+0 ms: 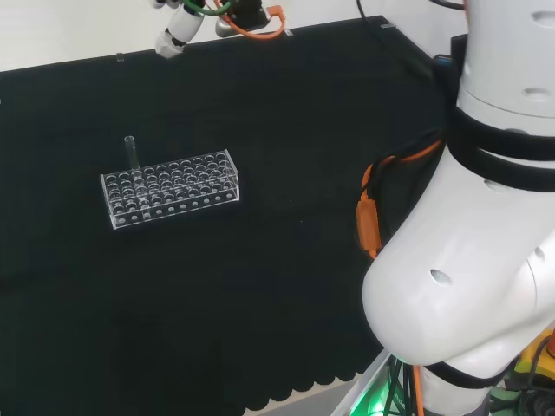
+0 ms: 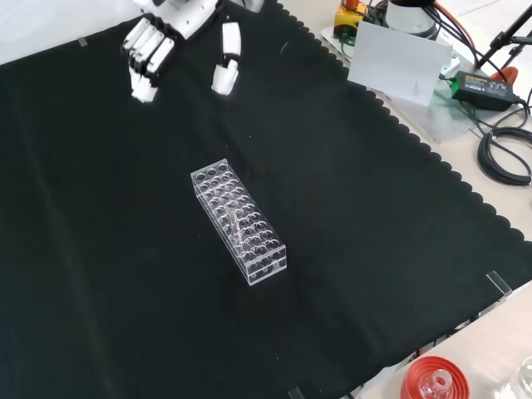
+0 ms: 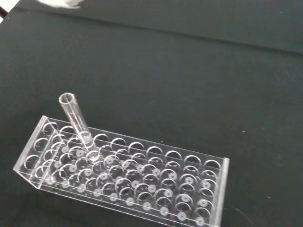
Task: Pick up the test tube.
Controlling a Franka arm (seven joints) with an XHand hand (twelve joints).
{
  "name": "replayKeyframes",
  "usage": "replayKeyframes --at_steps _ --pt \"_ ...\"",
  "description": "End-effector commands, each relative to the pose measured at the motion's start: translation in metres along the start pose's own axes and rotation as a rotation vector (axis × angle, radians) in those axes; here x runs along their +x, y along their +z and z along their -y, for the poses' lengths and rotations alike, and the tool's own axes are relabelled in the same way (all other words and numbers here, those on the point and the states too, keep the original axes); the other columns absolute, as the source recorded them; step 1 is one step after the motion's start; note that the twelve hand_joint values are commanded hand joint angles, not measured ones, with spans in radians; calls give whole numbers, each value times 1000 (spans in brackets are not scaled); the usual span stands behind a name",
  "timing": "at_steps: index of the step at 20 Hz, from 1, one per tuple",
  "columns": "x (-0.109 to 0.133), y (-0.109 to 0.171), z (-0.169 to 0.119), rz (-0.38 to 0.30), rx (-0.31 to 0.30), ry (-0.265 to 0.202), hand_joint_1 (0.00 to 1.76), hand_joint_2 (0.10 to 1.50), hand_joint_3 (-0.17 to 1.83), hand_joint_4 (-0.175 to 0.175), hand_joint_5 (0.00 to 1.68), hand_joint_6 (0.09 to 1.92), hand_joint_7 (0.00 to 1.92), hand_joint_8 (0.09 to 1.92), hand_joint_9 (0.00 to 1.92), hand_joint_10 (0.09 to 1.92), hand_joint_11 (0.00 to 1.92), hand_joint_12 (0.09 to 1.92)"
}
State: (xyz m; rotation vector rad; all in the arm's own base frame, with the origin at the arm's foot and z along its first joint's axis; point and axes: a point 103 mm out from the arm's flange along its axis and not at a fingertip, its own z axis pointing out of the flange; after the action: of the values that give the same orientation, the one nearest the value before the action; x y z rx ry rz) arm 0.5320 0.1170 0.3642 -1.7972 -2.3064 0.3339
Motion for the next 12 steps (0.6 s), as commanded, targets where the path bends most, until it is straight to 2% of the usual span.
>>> replayKeyframes --at_steps 1,12 --pt "18 19 -27 -24 36 -68 729 767 377 -7 217 87 76 796 145 985 0 1508" --pt "38 50 -60 -12 116 -108 775 758 387 -17 255 87 135 812 213 980 5 1556"
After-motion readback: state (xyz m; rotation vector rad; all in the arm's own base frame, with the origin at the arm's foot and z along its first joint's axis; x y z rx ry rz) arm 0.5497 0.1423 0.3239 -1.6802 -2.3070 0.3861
